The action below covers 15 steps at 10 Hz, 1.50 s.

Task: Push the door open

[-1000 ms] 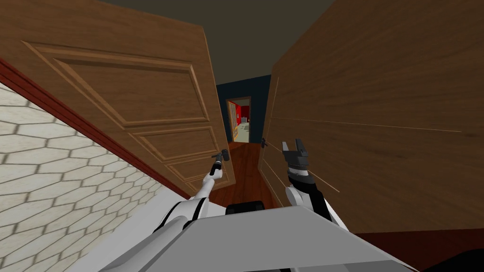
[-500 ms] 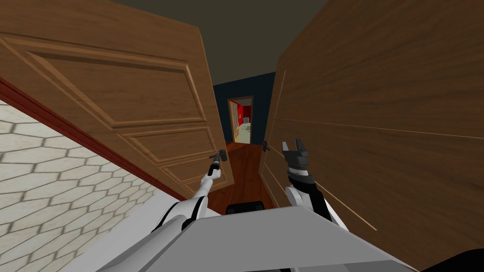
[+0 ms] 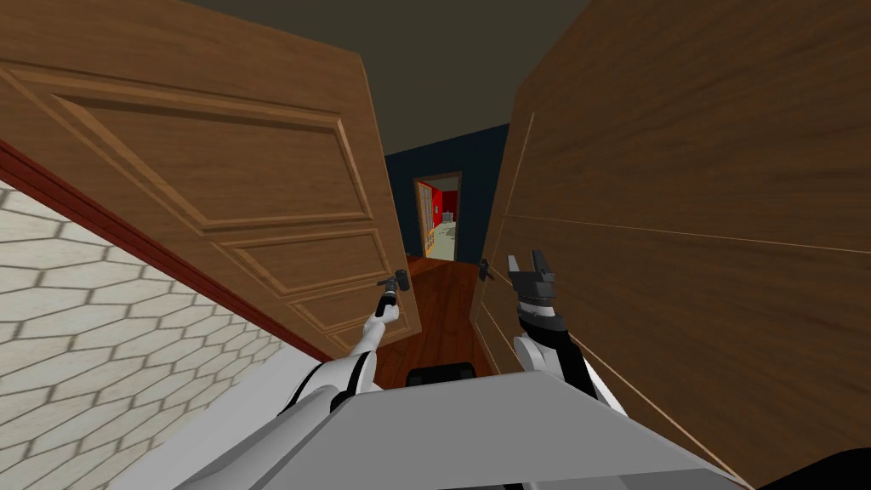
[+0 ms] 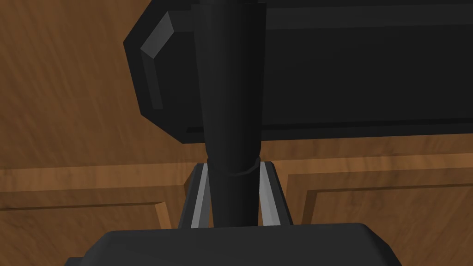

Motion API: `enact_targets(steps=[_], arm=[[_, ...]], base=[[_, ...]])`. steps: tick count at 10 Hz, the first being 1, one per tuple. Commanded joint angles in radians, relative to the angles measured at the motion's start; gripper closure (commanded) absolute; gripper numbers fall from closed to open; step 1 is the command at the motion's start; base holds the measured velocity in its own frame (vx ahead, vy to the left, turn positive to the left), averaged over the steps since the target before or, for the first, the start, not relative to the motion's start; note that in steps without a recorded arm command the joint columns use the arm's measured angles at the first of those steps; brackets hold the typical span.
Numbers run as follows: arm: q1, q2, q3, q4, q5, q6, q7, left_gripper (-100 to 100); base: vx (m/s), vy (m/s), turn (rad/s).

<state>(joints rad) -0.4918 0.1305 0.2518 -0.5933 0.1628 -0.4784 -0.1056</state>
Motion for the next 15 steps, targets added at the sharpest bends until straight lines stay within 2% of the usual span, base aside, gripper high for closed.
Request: enact_targets(steps=[1,7,9,10,11,15], arm=[[-0.004,-0.014,0.018,-0.018,-0.001,-0.001,-0.029,100],[-0.016,-0.107,0.074,-0.041,-0.007,-0.003,-0.132,100],[-0.021,-0.149,0.094,-0.049,-0.009,-0.004,-0.168,100],[-0.008,-0.145,0.086,-0.060,-0.010,0.005,-0.157,100],[-0.011,-0.135,0.074,-0.059,-0.010,0.004,-0.155,100],[-0.016,-0.118,0.041,-0.052,-0.013,0.003,-0.142,100]], base=[[0.187,-0.031,0.150],[0.204,-0.036,0.198],[0.211,-0.048,0.205],[0.098,-0.028,0.048],[0.094,0.018,0.132],[0.150,0.013,0.182]])
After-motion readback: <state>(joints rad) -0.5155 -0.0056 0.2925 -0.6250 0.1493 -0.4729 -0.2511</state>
